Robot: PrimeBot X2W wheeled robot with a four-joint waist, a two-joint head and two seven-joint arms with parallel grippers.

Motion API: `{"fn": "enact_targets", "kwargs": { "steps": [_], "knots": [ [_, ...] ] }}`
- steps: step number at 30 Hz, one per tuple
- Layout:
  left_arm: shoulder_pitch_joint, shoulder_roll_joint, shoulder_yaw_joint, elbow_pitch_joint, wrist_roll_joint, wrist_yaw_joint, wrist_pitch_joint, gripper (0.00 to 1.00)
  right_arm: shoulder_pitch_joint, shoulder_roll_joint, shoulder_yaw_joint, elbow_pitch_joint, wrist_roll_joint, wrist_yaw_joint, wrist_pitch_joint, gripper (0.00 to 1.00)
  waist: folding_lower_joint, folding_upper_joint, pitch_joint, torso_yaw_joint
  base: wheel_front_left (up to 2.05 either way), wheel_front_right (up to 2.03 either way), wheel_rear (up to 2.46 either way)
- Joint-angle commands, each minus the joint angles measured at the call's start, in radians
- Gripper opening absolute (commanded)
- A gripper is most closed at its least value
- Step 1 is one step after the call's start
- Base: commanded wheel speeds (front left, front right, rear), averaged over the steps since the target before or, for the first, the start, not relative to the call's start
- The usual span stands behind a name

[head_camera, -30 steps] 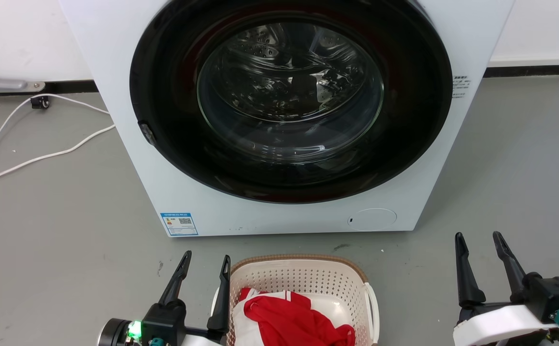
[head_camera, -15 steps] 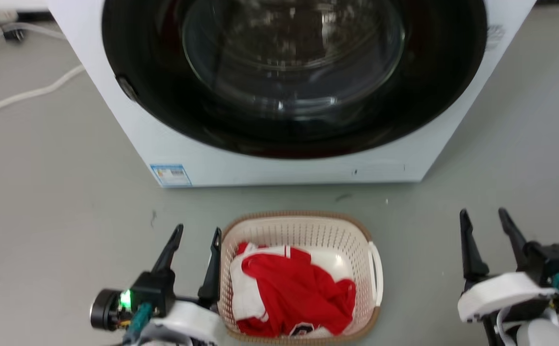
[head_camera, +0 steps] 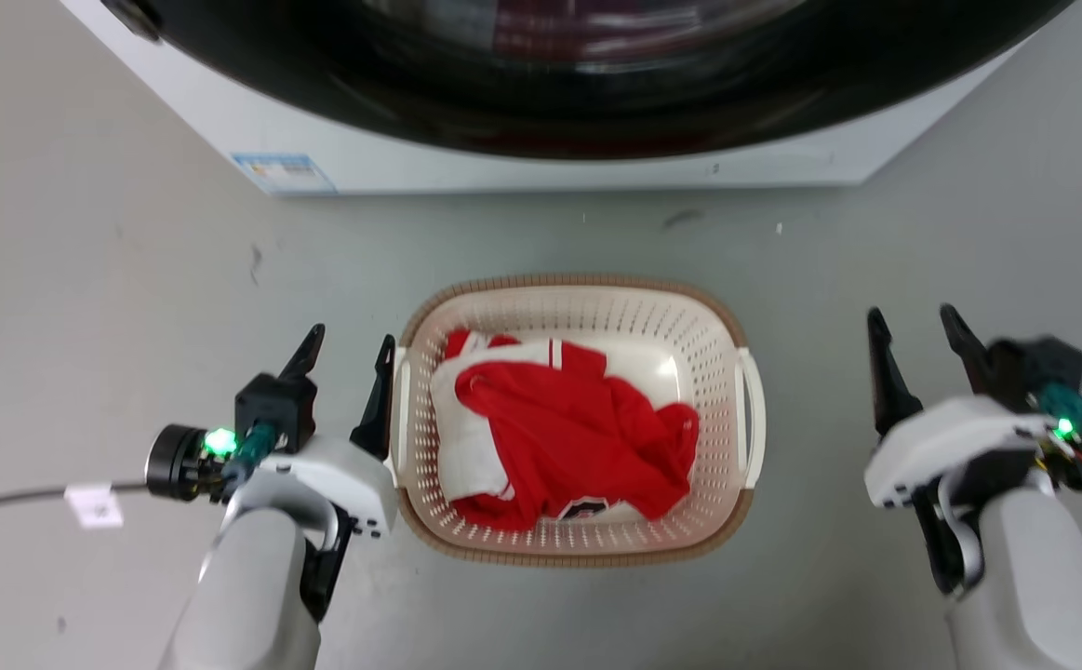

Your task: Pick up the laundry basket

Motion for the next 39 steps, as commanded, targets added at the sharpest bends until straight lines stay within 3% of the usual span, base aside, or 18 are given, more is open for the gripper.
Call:
{"fn": "enact_targets", "kwargs": {
  "steps": [1,9,16,26,39],
  "knots": [
    [-0.033,0.004,-0.004,0.031,-0.004,-0.003,-0.003,1.00,-0.038,0.001,0.008,0.015,-0.004,-0.001,0.007,1.00,-0.0002,-0.0001,0.078,-0.001,0.00,0.00,0.00],
    [-0.244,0.051,-0.068,0.336,-0.036,-0.018,0.003,1.00,-0.212,0.000,0.057,0.235,0.009,-0.001,0.069,1.00,-0.0002,-0.0001,0.202,-0.013,0.00,0.00,0.00],
    [-0.388,0.081,-0.215,0.485,-0.143,-0.018,0.077,1.00,-0.350,0.000,0.098,0.448,0.048,-0.001,0.131,1.00,-0.0002,-0.0001,0.281,-0.016,0.00,0.00,0.00],
    [-0.491,0.127,-0.481,0.487,-0.375,-0.018,0.259,1.00,-0.499,-0.001,0.214,0.647,0.107,-0.001,0.223,1.00,-0.0002,-0.0001,0.345,-0.003,0.00,0.00,0.00],
    [-0.524,0.192,-0.740,0.455,-0.609,-0.018,0.319,1.00,-0.566,0.000,0.321,0.772,0.193,-0.001,0.222,1.00,-0.0002,-0.0001,0.345,-0.002,0.00,0.00,0.00]
  ]
}}
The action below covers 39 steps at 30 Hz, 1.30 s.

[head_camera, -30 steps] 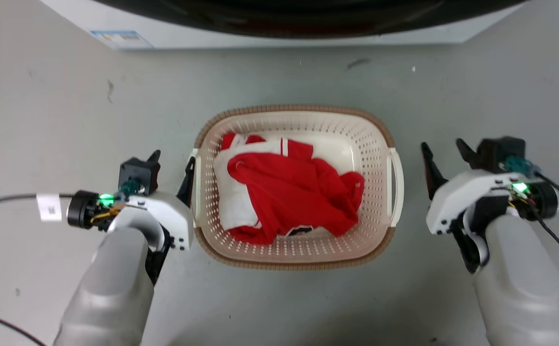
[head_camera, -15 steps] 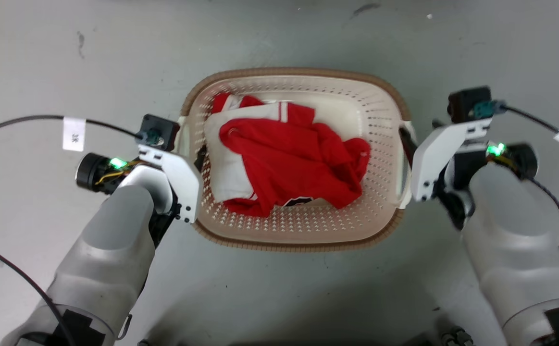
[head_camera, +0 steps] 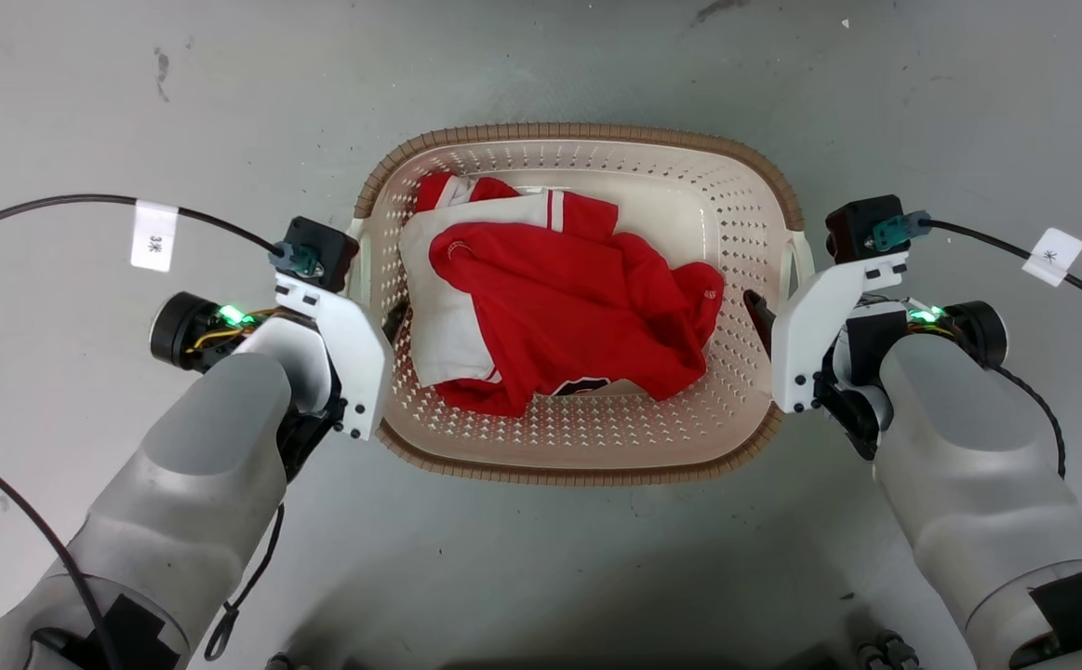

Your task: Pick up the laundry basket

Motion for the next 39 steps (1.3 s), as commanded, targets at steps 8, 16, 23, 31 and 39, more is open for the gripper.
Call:
{"fn": "enact_targets", "kwargs": {
  "steps": [8,16,23,31,39],
  "knots": [
    [-0.025,0.024,-0.102,-0.022,-0.095,0.001,0.050,1.00,-0.029,-0.002,0.052,0.029,0.033,-0.001,0.027,1.00,-0.0001,0.0000,0.023,0.001,0.00,0.00,0.00],
    [-0.051,0.034,-0.192,-0.024,-0.185,0.001,0.027,0.00,-0.033,-0.002,0.104,0.037,0.077,-0.001,0.033,0.00,-0.0001,0.0000,0.036,0.009,0.00,0.00,0.00],
    [-0.054,0.050,-0.258,-0.037,-0.249,-0.001,0.031,0.00,-0.046,-0.001,0.119,0.053,0.087,0.001,0.024,0.00,-0.0001,0.0000,0.023,0.009,0.00,0.00,0.00],
    [-0.035,0.063,-0.331,-0.062,-0.338,-0.001,0.083,0.00,-0.034,-0.001,0.141,0.077,0.086,0.001,0.063,0.00,-0.0001,0.0000,-0.057,0.005,0.00,0.00,0.00],
    [0.004,0.122,-0.392,-0.138,-0.456,-0.001,0.225,0.00,-0.012,-0.004,0.218,0.082,0.099,0.001,0.268,0.00,-0.0001,0.0000,-0.230,-0.016,0.00,0.00,0.00]
  ]
}}
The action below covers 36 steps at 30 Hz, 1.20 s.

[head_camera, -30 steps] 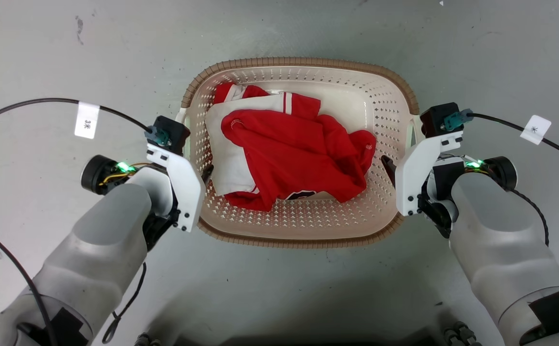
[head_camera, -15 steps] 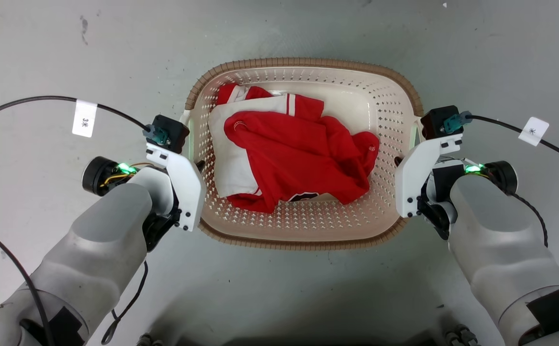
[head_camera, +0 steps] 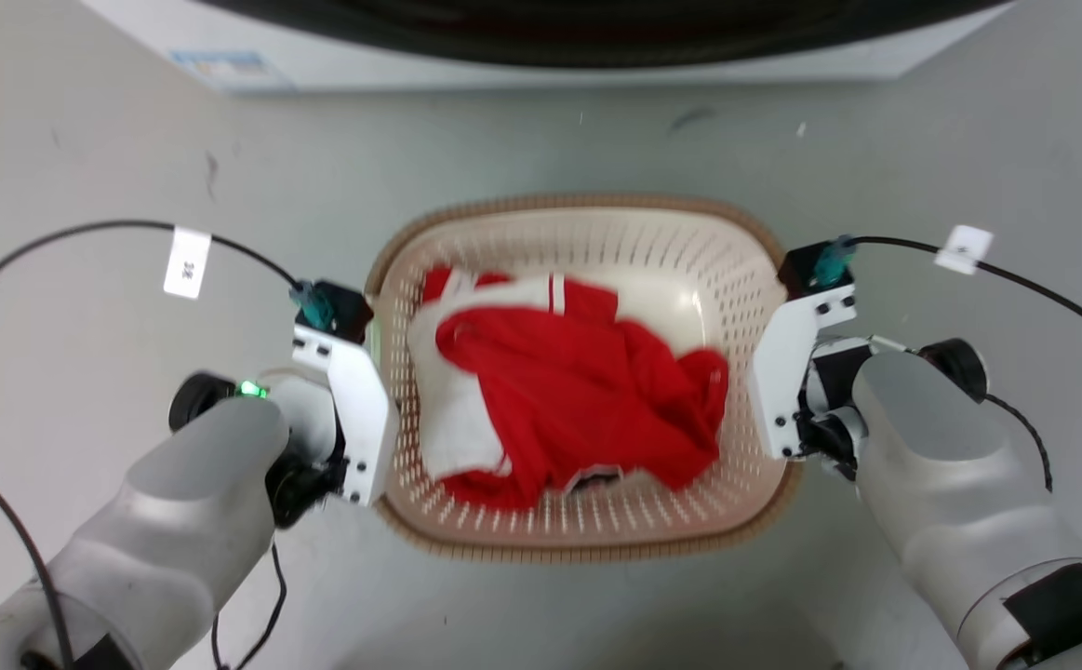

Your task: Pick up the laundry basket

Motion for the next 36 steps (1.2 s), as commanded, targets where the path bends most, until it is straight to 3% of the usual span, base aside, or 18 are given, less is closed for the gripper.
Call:
{"fn": "enact_targets", "kwargs": {
  "steps": [1,8,13,25,36],
  "knots": [
    [0.021,0.025,-0.015,-0.020,-0.017,-0.004,0.034,0.00,0.017,-0.006,0.035,-0.011,0.011,0.003,0.067,0.00,0.0000,0.0000,-0.101,-0.016,0.00,0.00,0.00],
    [0.071,0.085,-0.039,-0.098,-0.094,-0.003,0.165,0.00,0.047,-0.007,0.118,-0.057,0.096,0.003,0.311,0.00,0.0000,0.0000,-0.282,-0.038,0.00,0.00,0.00],
    [0.100,0.114,-0.044,-0.138,-0.124,-0.003,0.228,0.00,0.075,-0.008,0.155,-0.076,0.145,0.003,0.414,0.00,0.0000,0.0000,-0.403,-0.039,0.00,0.00,0.00],
    [0.130,0.170,-0.049,-0.188,-0.194,-0.003,0.362,0.00,0.094,-0.014,0.206,-0.075,0.190,0.003,0.526,0.00,0.0000,0.0000,-0.589,-0.037,0.00,0.00,0.00],
    [0.163,0.150,-0.049,-0.170,-0.255,-0.003,0.465,0.00,0.146,-0.014,0.233,-0.093,0.242,0.003,0.597,0.00,0.0000,0.0000,-0.680,-0.032,0.00,0.00,0.00]
  ]
}}
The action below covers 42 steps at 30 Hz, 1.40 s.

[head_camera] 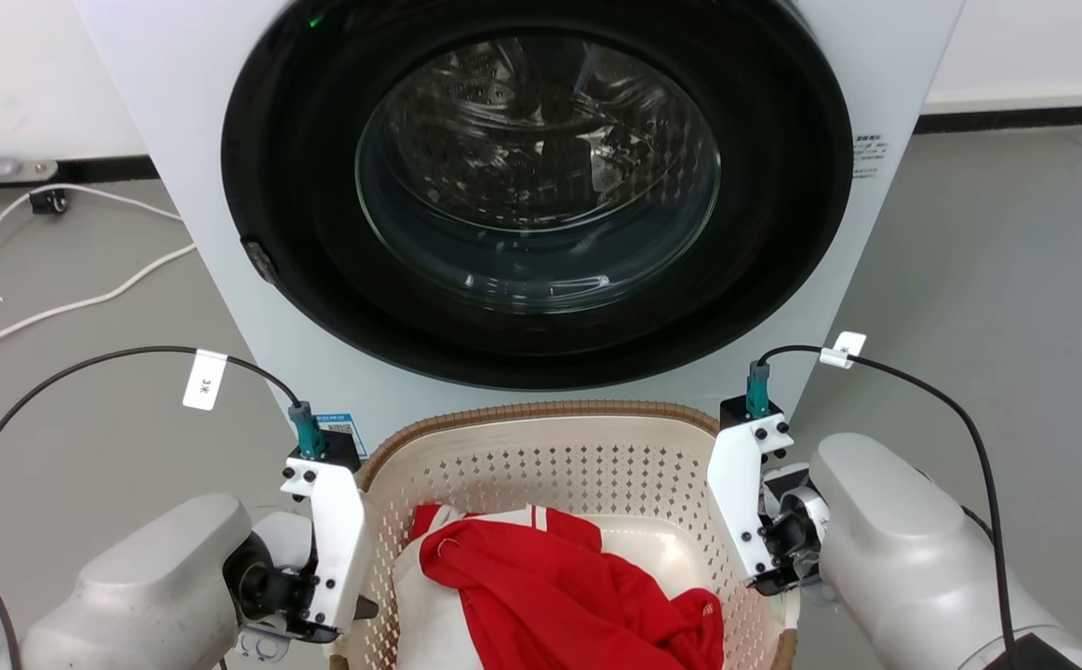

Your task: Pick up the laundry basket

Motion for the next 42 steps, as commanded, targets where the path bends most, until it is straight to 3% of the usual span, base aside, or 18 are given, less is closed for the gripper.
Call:
{"fn": "enact_targets", "kwargs": {
  "steps": [1,42],
  "knots": [
    [0.003,0.011,-0.003,0.010,0.005,-0.002,0.013,0.00,0.018,-0.024,0.017,-0.005,0.002,0.003,0.021,0.00,0.0003,-0.0001,-0.017,0.003,0.00,0.00,0.00],
    [-0.002,-0.001,-0.004,0.009,-0.012,-0.003,0.066,0.00,-0.001,-0.019,0.054,0.009,0.074,0.004,0.022,0.00,0.0003,-0.0001,-0.038,0.003,0.00,0.00,0.00]
  ]
}}
